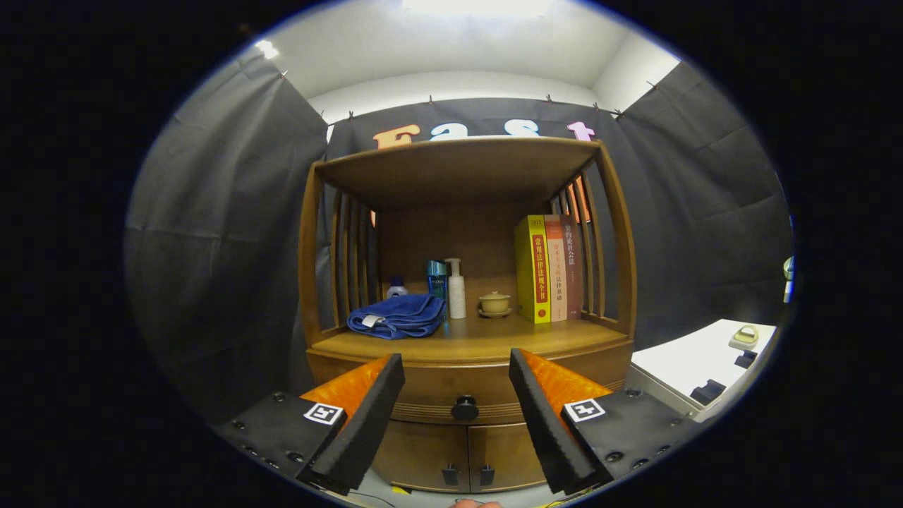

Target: Pull open the drawer, take out the items inside it, and place them on the countertop above the cabinet.

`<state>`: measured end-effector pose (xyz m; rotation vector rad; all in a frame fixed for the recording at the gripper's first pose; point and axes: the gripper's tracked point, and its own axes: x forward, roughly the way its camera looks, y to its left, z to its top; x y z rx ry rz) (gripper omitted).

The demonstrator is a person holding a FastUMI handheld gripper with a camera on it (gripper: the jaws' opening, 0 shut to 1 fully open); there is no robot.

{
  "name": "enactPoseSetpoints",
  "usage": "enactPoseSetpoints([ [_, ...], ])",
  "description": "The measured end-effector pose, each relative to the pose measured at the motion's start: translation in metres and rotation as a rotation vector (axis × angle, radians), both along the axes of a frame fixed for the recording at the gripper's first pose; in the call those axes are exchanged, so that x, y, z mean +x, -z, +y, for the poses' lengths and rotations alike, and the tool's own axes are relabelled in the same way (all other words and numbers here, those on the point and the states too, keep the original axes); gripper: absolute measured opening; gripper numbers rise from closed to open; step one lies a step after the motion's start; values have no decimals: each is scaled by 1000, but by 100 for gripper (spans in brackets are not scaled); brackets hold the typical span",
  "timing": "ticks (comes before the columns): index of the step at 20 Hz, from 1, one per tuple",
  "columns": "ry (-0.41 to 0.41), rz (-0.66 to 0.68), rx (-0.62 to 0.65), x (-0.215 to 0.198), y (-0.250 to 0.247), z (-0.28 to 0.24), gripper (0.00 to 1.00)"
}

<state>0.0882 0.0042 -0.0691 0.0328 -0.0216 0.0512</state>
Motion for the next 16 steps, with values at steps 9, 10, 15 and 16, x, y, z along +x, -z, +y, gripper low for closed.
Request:
enactPoseSetpoints([
  [9, 47, 79, -27, 75, 104, -4, 98],
  [10, 54, 92, -28, 82, 114, -5, 97],
  [15, 61, 131, -88, 101, 147, -7, 89],
  [16, 59, 137, -84, 104, 151, -8, 87],
])
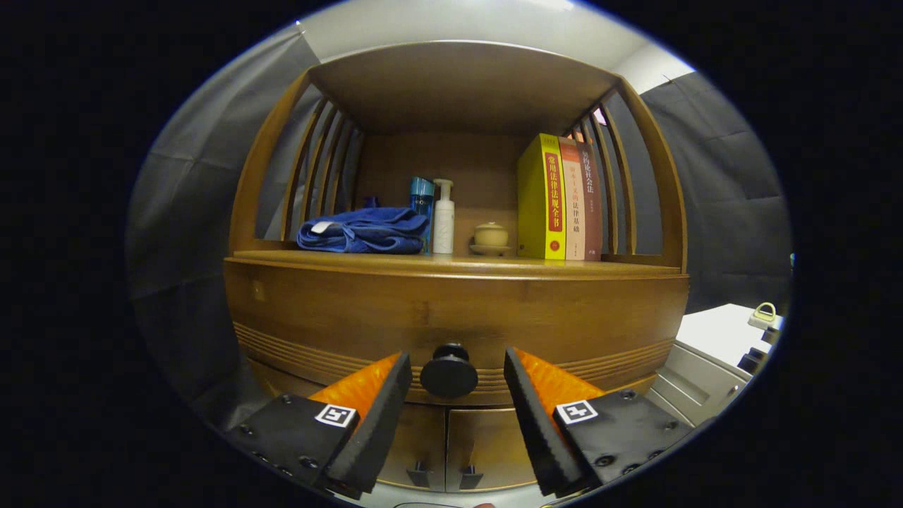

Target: Pull open the drawer, take out the items inside it, and place them on the countertop above the cabinet.

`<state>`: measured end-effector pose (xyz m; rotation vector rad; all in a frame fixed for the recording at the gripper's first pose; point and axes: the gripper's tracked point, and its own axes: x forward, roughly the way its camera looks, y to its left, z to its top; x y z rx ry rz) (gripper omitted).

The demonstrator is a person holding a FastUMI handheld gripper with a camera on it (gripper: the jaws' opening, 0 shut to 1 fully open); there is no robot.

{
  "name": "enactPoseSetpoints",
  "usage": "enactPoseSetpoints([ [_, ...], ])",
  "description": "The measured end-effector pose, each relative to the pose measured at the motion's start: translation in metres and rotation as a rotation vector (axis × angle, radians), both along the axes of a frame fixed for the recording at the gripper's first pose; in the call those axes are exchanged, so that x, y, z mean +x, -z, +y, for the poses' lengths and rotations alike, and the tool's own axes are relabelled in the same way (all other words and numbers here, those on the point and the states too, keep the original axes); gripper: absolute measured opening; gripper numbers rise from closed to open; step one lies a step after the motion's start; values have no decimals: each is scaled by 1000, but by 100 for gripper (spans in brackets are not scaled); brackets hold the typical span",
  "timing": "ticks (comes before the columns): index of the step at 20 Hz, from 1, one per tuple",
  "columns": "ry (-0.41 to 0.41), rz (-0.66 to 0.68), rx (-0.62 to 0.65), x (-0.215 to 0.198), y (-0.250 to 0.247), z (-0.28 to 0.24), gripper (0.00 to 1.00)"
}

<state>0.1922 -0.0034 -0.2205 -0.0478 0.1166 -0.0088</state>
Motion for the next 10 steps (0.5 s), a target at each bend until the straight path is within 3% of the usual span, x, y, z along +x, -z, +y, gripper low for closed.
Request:
enactPoseSetpoints([
  [10, 11, 28, 38, 18, 5, 5, 61],
])
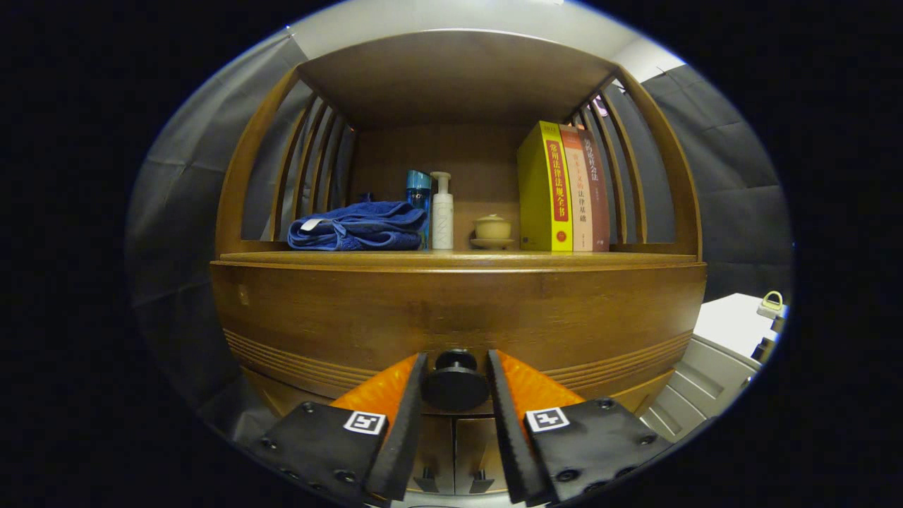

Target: Pull open the drawer, take out the items inside it, and place them on the countertop above the cabinet.

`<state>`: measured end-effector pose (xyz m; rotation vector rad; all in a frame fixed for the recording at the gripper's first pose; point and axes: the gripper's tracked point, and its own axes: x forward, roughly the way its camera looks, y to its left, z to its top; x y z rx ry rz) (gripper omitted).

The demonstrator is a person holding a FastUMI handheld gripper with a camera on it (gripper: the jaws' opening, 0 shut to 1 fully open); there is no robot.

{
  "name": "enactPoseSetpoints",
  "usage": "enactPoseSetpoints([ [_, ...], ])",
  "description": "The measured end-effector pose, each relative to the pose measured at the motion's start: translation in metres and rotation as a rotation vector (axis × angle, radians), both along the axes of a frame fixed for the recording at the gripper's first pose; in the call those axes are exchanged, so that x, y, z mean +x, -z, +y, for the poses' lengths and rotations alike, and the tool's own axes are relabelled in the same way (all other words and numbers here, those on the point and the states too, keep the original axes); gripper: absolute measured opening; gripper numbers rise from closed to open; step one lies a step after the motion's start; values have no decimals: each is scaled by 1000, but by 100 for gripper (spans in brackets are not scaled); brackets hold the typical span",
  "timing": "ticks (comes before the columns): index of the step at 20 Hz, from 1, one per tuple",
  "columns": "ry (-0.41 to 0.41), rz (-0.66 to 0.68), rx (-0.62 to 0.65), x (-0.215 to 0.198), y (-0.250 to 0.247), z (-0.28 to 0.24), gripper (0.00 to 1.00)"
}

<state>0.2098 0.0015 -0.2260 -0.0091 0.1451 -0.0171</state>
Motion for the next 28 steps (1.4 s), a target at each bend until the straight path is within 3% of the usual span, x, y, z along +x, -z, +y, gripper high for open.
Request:
enactPoseSetpoints([
  [3, 25, -22, 8, 4, -2, -2, 53],
  [9, 42, -12, 9, 2, 2, -2, 55],
  [15, 30, 36, 39, -2, 4, -1, 37],
  [28, 44, 72, 65, -95, -3, 1, 37],
])
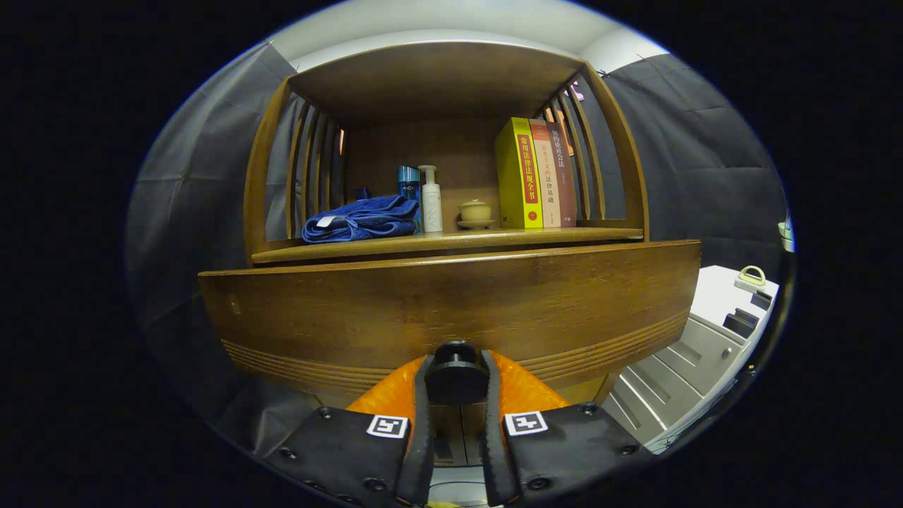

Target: Pull open the drawer, take out the items inside it, and place them on the countertop above the cabinet.

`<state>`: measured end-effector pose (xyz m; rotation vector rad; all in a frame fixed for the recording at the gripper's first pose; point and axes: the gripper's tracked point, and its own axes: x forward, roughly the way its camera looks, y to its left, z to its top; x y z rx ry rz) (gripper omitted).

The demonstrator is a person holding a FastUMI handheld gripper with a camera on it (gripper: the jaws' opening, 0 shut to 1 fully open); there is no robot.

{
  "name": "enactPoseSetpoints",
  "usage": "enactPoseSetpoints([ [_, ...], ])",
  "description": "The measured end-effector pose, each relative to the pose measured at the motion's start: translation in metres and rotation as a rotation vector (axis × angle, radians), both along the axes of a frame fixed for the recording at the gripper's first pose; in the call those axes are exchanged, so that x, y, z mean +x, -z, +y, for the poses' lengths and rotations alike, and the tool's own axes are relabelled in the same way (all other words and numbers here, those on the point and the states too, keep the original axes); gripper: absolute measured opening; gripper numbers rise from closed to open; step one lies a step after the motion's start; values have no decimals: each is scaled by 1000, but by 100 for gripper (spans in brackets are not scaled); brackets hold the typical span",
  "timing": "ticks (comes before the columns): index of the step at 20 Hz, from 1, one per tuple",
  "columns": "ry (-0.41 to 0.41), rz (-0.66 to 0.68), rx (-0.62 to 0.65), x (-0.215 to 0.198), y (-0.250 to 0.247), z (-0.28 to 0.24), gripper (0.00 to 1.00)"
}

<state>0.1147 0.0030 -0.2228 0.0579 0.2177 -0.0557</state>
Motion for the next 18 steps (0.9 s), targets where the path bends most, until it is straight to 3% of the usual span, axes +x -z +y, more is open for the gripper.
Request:
enactPoseSetpoints([
  [10, -9, 19, -24, -53, -3, -1, 36],
  [18, -17, 10, -43, -55, 9, -2, 37],
])
